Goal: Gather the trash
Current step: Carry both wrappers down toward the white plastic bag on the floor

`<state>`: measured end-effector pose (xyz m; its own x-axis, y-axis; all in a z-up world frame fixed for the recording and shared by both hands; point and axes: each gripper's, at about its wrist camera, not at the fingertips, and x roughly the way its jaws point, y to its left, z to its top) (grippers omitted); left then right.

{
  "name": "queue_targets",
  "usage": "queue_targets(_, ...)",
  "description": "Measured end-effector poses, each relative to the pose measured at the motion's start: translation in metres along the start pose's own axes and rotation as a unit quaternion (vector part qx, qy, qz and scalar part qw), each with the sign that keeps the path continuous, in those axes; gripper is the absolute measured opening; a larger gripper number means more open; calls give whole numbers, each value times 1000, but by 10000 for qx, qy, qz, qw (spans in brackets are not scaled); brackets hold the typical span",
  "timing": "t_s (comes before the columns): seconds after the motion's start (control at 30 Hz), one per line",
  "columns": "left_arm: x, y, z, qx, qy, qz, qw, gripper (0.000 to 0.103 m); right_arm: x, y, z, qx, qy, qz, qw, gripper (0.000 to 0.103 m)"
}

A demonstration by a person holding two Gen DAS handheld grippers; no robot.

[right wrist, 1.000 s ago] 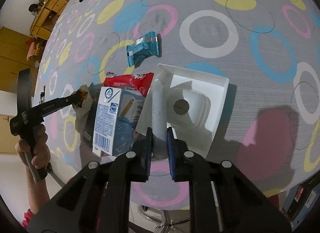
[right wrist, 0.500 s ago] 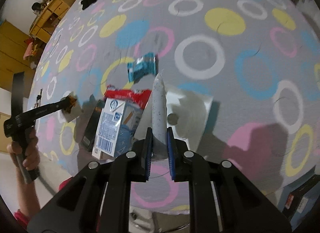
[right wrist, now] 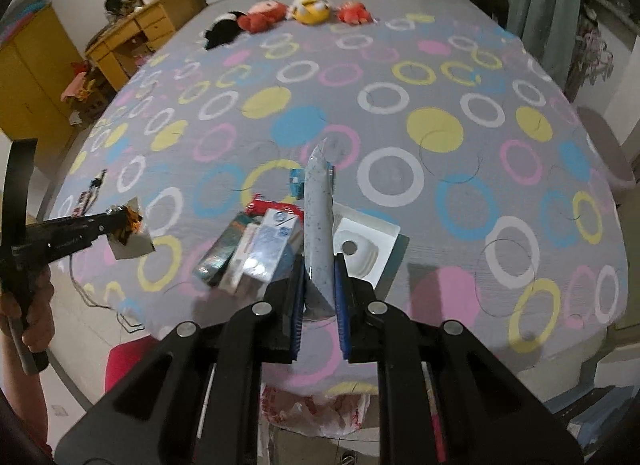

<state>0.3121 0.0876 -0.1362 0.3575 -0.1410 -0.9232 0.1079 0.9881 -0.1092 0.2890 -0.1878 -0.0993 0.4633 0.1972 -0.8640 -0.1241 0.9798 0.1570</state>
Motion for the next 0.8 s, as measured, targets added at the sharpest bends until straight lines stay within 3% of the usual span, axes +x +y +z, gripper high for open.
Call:
queue_targets(0.33,-67,-45,-78,204,-197,-155,9995,17,-63,41,-53,-450,-273,149,9985,15)
queue_targets(0.8,-75,-93,-173,266,35,-398,9988,17,-105,80,-129,-776,-324,348,9959,15)
